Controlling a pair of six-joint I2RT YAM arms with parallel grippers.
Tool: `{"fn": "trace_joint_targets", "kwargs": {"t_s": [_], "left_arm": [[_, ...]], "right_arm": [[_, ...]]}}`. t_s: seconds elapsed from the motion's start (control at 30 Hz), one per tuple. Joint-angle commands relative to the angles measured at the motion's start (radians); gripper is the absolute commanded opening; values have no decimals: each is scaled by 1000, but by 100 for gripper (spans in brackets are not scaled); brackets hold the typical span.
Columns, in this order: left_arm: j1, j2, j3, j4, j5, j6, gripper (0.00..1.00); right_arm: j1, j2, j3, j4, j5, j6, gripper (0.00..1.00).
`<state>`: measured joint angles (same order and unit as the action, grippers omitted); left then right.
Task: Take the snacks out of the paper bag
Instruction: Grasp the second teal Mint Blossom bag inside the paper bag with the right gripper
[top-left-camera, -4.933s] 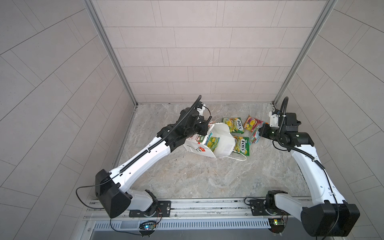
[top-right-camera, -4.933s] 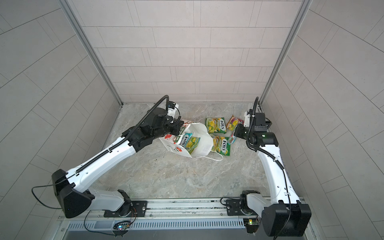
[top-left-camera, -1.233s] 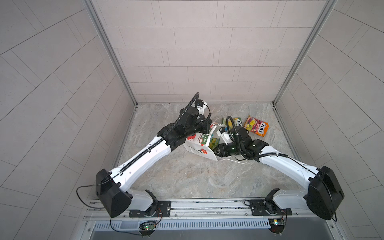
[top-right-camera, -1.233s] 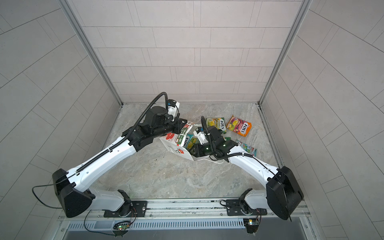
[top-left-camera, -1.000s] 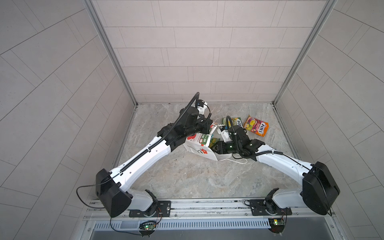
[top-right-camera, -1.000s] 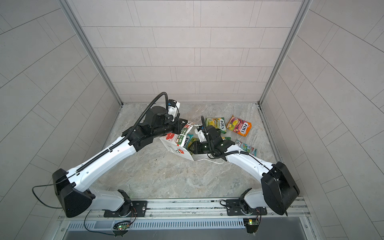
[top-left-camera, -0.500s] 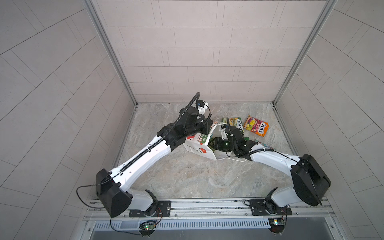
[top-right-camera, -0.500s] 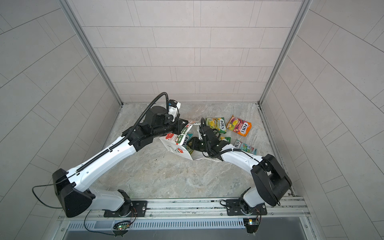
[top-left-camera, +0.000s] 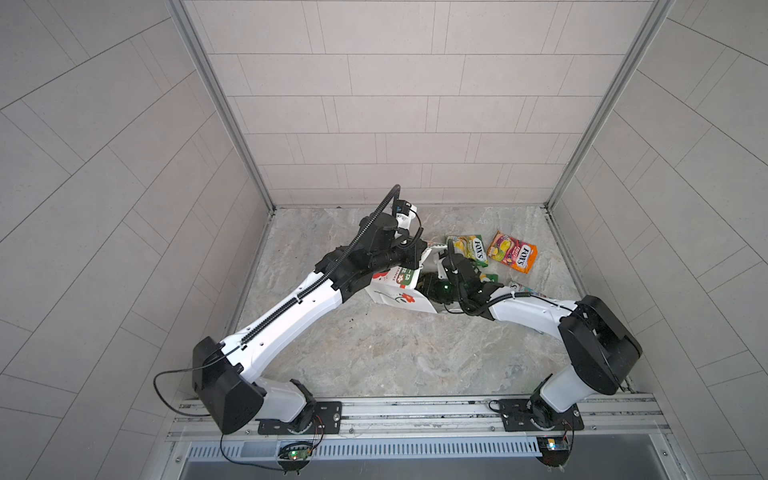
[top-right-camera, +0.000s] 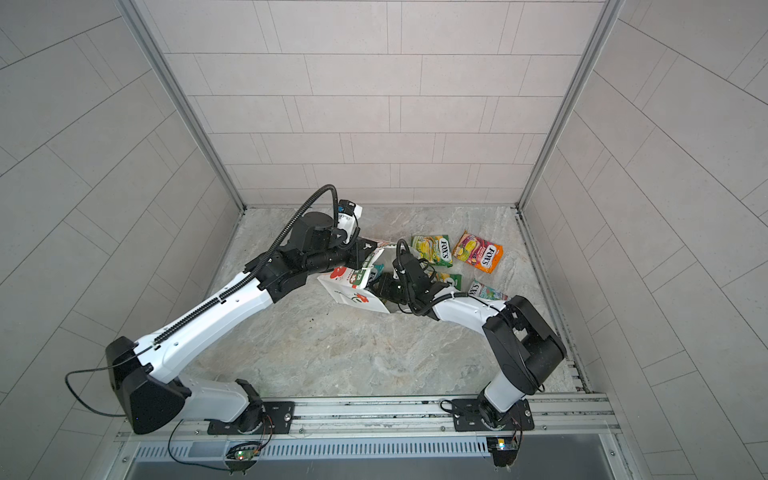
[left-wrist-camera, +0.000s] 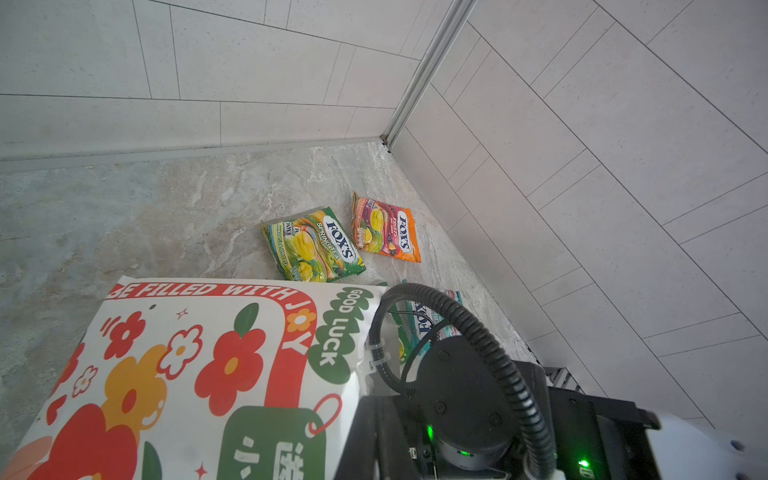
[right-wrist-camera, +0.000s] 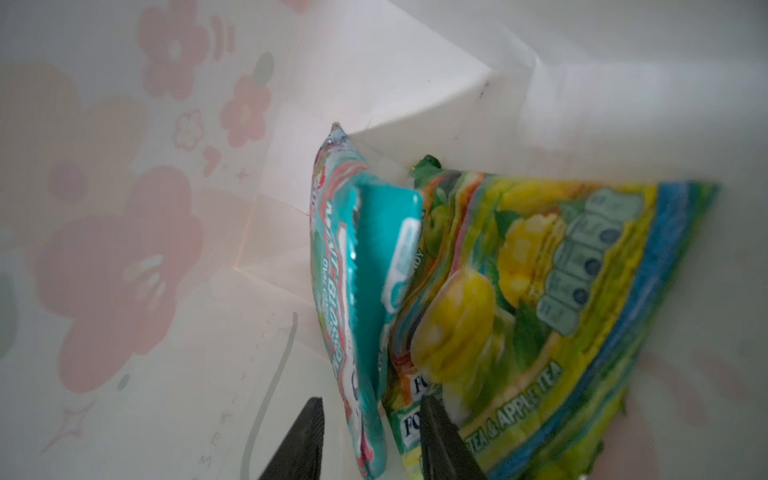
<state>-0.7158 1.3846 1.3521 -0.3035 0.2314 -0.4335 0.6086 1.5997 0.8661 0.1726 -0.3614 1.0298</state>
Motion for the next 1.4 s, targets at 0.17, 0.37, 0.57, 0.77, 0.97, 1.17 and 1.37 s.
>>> {"fn": "trace_joint_targets", "kwargs": {"t_s": [0.17, 0.37, 0.57, 0.77, 0.97, 1.17, 1.37], "left_arm": [[1, -4, 23, -24, -23, 34, 0], [1, -15, 5, -35, -72, 49, 0], [1, -15, -5, -52, -123, 57, 0], [1, -17, -9, -58, -151, 59, 0], [1, -16, -9, -62, -158, 59, 0], [1, -21, -9, -63, -163, 57, 0], [1, -25, -10, -63, -167, 54, 0]], "right_arm": [[2, 65, 60, 20, 0, 24, 21], [3, 59, 69, -25, -5, -17, 0], [2, 11, 76, -94, -3, -75, 0], [2, -46, 94, -183, 4, -139, 0], [2, -113, 100, -253, 15, -180, 0], [2, -190, 105, -330, 19, -225, 0], [1, -264, 101, -390, 23, -264, 0]]}}
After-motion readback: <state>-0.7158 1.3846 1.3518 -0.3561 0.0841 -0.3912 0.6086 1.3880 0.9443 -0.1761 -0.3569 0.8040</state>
